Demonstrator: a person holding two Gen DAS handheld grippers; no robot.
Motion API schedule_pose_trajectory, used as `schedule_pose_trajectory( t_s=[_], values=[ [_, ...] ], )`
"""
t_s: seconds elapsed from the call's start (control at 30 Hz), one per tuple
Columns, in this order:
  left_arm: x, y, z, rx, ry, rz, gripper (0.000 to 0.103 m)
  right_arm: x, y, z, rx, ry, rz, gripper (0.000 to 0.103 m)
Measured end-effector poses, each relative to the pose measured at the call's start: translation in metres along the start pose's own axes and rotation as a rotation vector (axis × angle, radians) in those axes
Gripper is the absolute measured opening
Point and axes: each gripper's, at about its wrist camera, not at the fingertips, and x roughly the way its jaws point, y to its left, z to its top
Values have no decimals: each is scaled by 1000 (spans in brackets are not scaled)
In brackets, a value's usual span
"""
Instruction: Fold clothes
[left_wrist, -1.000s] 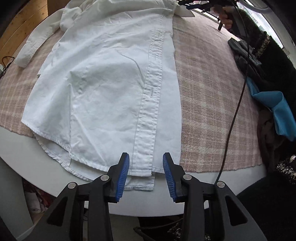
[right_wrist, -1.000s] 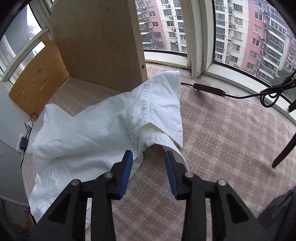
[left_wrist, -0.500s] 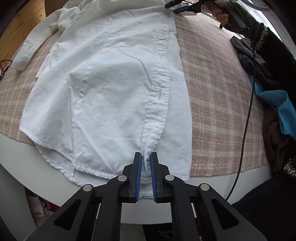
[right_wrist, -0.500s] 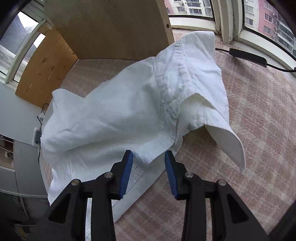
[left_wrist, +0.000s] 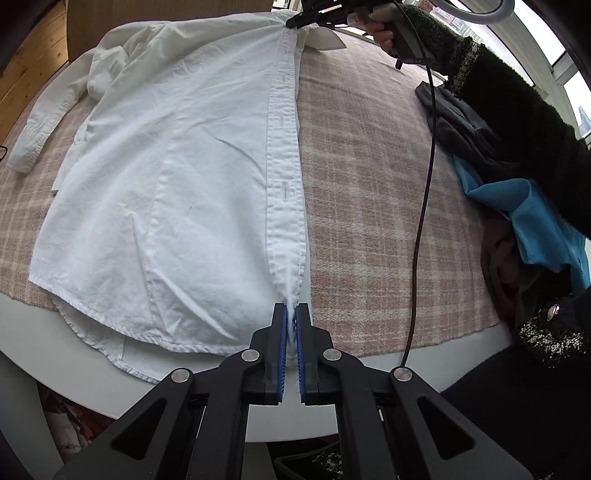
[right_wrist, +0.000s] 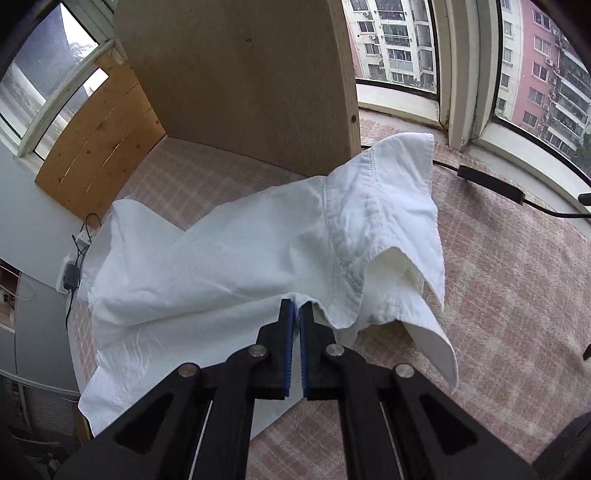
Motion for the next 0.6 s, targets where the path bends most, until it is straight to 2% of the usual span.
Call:
schedule_pose_trajectory(
  t_s=[0.07, 0.17, 0.23, 0.33, 0.47, 0.53, 0.6],
  values=[
    [13, -6, -1, 30, 26, -1, 11, 6, -4, -4, 4, 11, -21, 3],
    [22, -10, -5, 66, 68, 60, 20, 11, -7, -9, -15, 37, -58, 3],
    [17, -7, -8, 44, 71, 80, 26, 15, -4, -12, -50, 63, -74, 4],
    [-8, 2, -18, -4, 40, 85, 33, 3, -8, -16, -41, 46, -30, 5],
    [-27, -1, -29, -36, 29, 88, 36, -7, -21, -23, -13, 38, 4, 17],
    [-23, -12, -25, 1, 25, 88, 38, -5, -28, -26, 5, 49, 10, 18],
    [-9, -25, -15, 53, 35, 122, 41, 0, -33, -28, 25, 59, 14, 18]
  ],
)
